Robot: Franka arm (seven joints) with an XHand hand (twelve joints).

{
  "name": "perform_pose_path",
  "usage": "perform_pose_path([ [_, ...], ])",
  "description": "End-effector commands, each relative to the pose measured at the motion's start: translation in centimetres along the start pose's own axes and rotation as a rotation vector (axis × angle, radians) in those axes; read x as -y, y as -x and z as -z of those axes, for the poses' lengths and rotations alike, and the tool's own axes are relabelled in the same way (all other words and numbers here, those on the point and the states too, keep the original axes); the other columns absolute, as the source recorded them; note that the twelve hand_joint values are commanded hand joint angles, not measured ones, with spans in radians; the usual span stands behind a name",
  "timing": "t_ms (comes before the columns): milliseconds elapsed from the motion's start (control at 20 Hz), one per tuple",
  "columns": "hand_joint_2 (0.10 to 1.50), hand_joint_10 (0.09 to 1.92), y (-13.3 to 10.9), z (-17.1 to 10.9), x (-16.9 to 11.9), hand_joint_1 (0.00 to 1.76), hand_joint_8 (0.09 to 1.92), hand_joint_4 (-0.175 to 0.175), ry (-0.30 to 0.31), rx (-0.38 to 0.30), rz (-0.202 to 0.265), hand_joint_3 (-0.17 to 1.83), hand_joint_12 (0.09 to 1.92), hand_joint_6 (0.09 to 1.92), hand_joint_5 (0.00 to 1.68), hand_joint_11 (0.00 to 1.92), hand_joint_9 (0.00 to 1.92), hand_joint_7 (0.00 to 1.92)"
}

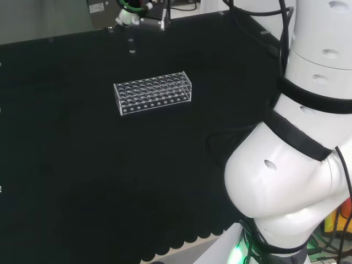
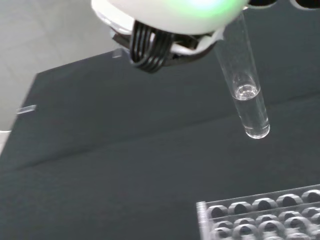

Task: Shake the test tube.

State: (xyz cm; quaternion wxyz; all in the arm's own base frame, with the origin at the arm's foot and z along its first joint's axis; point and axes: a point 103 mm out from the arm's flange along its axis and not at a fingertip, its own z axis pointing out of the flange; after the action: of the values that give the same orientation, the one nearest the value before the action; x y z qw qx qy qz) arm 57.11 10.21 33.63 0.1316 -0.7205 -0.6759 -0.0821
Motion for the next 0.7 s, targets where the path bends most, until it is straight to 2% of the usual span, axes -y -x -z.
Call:
perform_pose_path([
  [50,0.65,0.49,-4.0,0.1,0.6,1.23,0.47,-0.175,-0.006,-0.043,0.042,0.60,0.85,0.45,1.38,1.30,1.63,1.74],
  [150,0.65,0.49,-4.5,0.2,0.7,1.23,0.47,-0.175,-0.010,-0.043,0.051,0.60,0.85,0.45,1.38,1.30,1.63,1.74],
  [300,0.65,0.49,-3.7,0.6,0.7,1.23,0.47,-0.175,-0.002,-0.024,0.033,0.61,0.85,0.45,1.38,1.30,1.63,1.74],
  [500,0.65,0.49,-0.1,1.4,0.8,1.23,0.47,-0.175,0.024,0.003,-0.018,0.61,0.85,0.45,1.38,1.30,1.63,1.74],
  [700,0.65,0.49,5.1,2.9,0.9,1.23,0.47,-0.175,0.061,0.060,-0.085,0.61,0.85,0.45,1.38,1.30,1.63,1.74],
])
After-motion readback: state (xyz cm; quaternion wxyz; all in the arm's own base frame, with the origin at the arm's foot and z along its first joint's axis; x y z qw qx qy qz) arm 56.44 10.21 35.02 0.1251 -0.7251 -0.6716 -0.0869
